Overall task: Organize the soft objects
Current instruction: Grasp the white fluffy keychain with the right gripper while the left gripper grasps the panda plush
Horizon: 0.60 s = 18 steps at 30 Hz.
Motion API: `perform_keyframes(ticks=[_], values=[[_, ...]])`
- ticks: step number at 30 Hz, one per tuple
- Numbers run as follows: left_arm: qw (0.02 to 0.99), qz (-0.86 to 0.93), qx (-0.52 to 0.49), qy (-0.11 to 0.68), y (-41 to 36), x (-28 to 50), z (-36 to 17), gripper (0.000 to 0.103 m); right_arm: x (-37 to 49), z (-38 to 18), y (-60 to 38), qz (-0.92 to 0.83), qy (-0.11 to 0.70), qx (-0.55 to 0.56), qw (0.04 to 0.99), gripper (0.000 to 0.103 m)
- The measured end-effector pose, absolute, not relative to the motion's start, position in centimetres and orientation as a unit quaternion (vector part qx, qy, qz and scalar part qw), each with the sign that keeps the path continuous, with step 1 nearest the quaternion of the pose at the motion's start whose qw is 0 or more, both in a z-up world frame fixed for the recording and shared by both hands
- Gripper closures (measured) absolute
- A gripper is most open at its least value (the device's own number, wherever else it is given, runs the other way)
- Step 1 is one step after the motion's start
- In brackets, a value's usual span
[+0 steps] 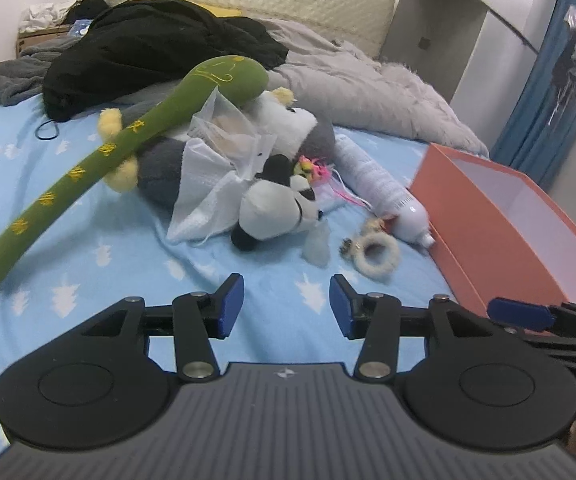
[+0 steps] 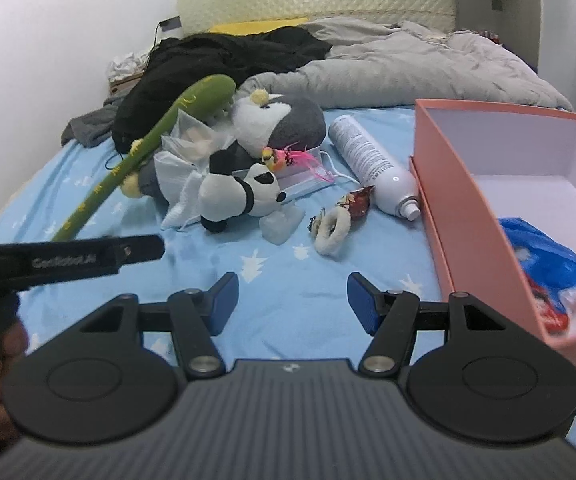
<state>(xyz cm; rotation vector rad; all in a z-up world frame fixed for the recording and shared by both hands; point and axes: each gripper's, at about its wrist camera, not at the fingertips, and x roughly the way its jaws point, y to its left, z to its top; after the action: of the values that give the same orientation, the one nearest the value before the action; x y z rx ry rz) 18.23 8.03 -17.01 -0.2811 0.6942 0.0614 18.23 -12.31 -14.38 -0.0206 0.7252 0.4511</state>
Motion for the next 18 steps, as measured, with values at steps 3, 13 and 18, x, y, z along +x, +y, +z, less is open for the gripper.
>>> perform_keyframes(ticks=[3,13,18], values=[[0.932,0.037,-0.117,0.341,8.4,20.4,-19.0,0.049,20.2,-15.9,-11.6,0.226,0.358,-0.021,0.906,0.041],[0.935,0.037,-0.117,0.334,10.3,26.0,-21.7,0.049,26.2,-19.9,-10.6,0.203,0.373,-0.014,0.905,0.044],[0.941,0.032,-0.111,0.319,10.3,28.1,-22.3,0.050,28.5,-21.3,-10.0,0.193,0.379,-0.014,0.905,0.051]])
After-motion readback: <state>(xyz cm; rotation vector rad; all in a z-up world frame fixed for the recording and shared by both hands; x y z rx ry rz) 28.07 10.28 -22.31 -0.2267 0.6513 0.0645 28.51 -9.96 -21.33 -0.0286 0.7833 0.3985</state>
